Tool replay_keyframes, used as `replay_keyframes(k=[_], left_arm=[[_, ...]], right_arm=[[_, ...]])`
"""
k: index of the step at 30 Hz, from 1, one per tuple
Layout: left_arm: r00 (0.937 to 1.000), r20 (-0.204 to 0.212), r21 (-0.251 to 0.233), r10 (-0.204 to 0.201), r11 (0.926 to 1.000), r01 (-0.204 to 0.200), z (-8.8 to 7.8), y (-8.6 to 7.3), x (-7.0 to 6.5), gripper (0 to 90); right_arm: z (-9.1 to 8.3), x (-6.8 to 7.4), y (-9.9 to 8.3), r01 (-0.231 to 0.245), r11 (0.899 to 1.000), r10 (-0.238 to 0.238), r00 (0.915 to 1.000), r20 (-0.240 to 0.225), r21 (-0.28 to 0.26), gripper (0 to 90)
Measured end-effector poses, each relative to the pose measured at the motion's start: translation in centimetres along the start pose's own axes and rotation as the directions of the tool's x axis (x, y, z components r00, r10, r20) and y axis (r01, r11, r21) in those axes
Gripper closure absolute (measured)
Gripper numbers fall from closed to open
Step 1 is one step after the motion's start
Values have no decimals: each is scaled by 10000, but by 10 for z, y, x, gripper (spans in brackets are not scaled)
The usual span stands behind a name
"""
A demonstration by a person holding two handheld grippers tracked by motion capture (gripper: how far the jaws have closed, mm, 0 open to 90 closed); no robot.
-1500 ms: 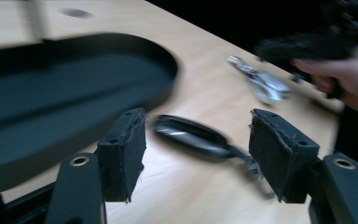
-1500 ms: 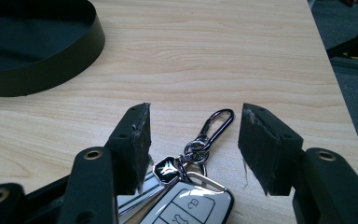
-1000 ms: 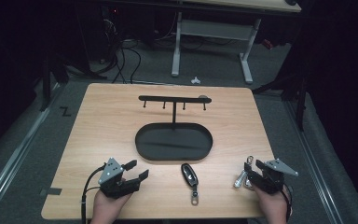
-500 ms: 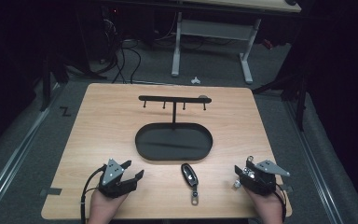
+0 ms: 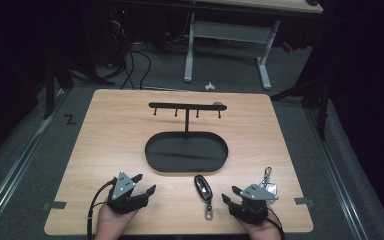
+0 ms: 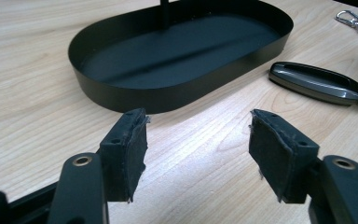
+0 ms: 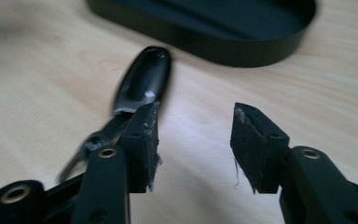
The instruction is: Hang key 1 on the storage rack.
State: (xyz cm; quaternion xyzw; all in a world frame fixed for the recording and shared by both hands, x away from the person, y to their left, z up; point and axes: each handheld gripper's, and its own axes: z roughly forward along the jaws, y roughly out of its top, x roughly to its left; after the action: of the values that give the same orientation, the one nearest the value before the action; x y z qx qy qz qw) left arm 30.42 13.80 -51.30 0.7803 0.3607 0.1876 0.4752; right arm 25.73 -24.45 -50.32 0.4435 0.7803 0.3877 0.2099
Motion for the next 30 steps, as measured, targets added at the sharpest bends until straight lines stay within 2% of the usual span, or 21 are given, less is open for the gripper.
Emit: replay_keyframes(k=[3,5,6,7,9,11,14,17,19,24,29,30], left_arm=[[10000,57,46,76,10000,-77,1,0,-2,374],[9999,85,65,109,9999,-110,2,1,-3,375],[9999,85,65,109,9999,-110,2,1,-3,376],[9998,73,97,176,9998,-176,3,0,-4,376],[9998,100,145,190,9997,-191,4,0,-4,376],[9997,106,186,238,9995,-240,4,0,-5,375],[9995,150,248,283,9993,-287,5,-1,-6,375],[9992,180,314,355,9989,-361,6,-1,-8,375],[9990,206,335,388,9987,-395,7,-1,-8,375],[9990,249,348,379,9986,-387,7,-1,-8,375],[9990,304,300,320,9990,-329,7,-1,-8,375],[9990,313,313,314,9990,-324,7,-1,-8,375]], right_arm=[[7,16,-2,419,9990,-416,9988,-241,121,581],[9,27,-1,675,9977,-676,9972,-309,-48,677],[9,27,-1,675,9977,-676,9972,-309,-48,677],[10,34,1,753,9971,-755,9949,-673,-56,771],[12,39,3,641,9979,-635,9926,-1035,27,834],[13,46,2,775,9970,-764,9890,-1267,36,885],[18,57,0,1138,9931,-1077,9810,-1615,291,899],[22,64,-3,1469,9878,-1359,9750,-1755,511,899],[25,66,-4,1584,9851,-1453,9748,-1692,668,899],[27,61,-6,1515,9849,-1379,9790,-1500,835,899],[26,54,-6,1345,9873,-1223,9832,-1357,847,899],[25,49,-6,1196,9889,-1082,9864,-1236,885,899]])
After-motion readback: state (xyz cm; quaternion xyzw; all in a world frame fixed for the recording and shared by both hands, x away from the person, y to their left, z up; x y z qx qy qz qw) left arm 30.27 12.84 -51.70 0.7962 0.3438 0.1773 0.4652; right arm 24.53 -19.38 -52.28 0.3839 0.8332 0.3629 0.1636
